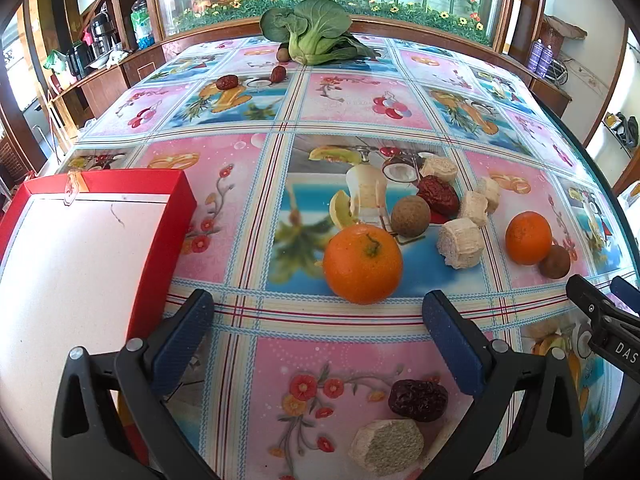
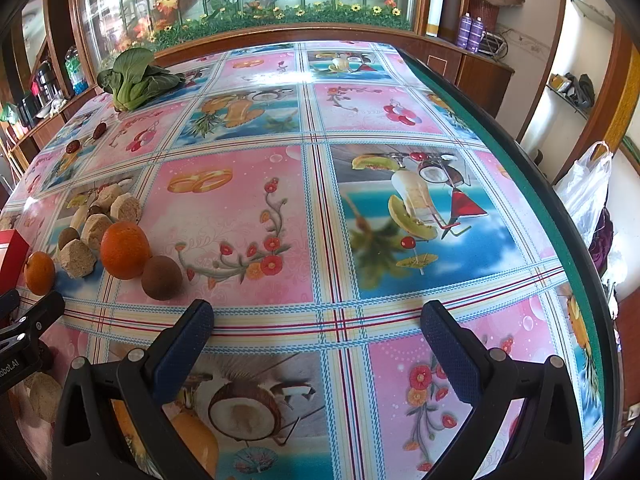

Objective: Organize fruits

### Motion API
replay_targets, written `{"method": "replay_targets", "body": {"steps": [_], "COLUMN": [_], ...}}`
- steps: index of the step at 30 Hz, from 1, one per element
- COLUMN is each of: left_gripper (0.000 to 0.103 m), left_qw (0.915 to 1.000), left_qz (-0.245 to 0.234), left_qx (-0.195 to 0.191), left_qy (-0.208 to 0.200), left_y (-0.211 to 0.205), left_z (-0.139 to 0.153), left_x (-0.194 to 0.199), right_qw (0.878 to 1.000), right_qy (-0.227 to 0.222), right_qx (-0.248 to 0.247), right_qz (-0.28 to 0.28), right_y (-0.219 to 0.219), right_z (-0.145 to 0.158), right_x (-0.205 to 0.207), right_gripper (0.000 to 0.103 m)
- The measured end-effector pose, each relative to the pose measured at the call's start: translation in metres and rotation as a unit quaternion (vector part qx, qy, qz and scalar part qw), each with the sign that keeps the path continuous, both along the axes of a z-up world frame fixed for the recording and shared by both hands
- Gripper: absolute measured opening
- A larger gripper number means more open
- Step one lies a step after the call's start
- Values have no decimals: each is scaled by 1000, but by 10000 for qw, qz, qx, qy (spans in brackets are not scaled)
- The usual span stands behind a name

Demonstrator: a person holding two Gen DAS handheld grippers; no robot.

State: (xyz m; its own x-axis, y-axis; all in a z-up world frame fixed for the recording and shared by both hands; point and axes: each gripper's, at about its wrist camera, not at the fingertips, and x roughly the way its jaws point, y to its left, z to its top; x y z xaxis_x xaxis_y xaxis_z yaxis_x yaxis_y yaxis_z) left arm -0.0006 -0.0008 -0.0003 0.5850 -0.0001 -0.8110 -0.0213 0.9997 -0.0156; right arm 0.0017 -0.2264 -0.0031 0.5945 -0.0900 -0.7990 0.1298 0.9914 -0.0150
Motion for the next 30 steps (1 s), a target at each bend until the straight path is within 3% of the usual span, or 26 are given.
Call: {"method": "replay_targets", "body": {"steps": [9,13,16,18,24,26,30], "left_gripper": [103,103,103,100,99,99,99], "left_qw": [10000,9991,9993,9997,9944,9919,9880], "left_qz": [16,413,165,-57,-95,-33,126], "left_qx": [-3,29,17,-90,136,276,462], "left_qy": [-1,46,340,233,-1045,-1242,-1471], "left_y": [0,-7,-12,-17,-6,1,20], "left_z": [0,0,2,8,61,74,90], "left_x": [0,3,1,-15,-94,-113,-138], "right_qw": [10000,10000,9999,9998,9908,9843,9761], "right_qy": [3,3,81,128,-1314,-1712,-2062], "right_qx": [1,3,13,171,164,289,528], "right_qz": [0,-1,-82,-29,272,332,433], "right_y": [0,0,5,8,26,33,47], "right_z": [0,0,1,5,60,77,94], "right_x": [0,1,-1,-12,-84,-106,-128], "right_gripper": [103,103,103,102,102,102,102]}}
